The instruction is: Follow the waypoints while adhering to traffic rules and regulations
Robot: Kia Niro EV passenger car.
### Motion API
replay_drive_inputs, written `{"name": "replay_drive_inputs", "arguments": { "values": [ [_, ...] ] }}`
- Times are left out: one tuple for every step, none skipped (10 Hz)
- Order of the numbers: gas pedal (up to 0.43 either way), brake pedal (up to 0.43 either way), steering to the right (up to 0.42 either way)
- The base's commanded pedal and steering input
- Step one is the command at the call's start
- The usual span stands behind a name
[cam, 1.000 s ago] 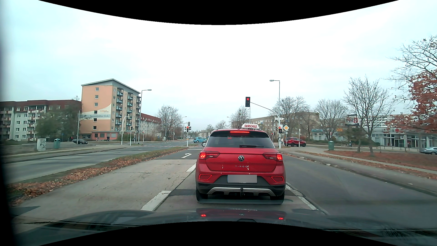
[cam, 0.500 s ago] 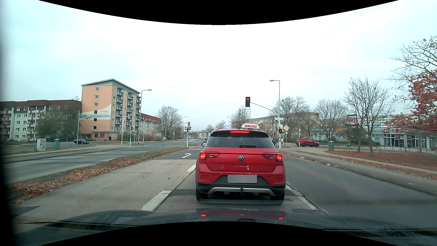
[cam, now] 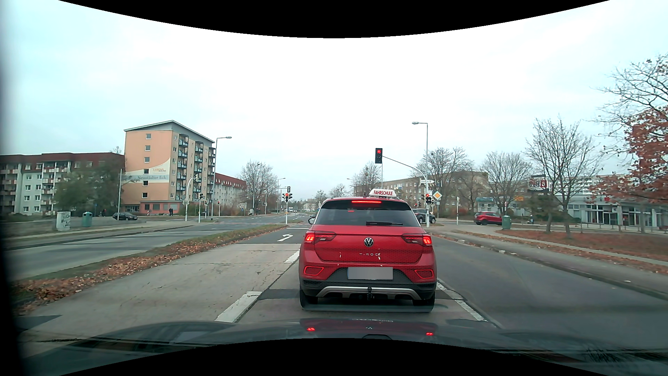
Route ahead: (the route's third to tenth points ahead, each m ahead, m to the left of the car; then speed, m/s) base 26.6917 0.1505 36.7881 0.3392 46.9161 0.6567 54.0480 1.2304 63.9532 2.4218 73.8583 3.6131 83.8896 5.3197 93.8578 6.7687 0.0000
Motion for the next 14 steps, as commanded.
{"name": "replay_drive_inputs", "arguments": {
  "values": [
    [0.000,0.427,-0.014],
    [0.000,0.427,-0.014],
    [0.000,0.427,-0.014],
    [0.000,0.427,-0.014],
    [0.000,0.427,-0.014],
    [0.000,0.427,-0.013],
    [0.000,0.427,-0.014],
    [0.000,0.427,-0.014],
    [0.000,0.427,-0.014],
    [0.000,0.427,-0.014],
    [0.000,0.427,-0.013],
    [0.000,0.427,-0.014],
    [0.000,0.427,-0.013],
    [0.000,0.433,-0.014]
  ]
}}
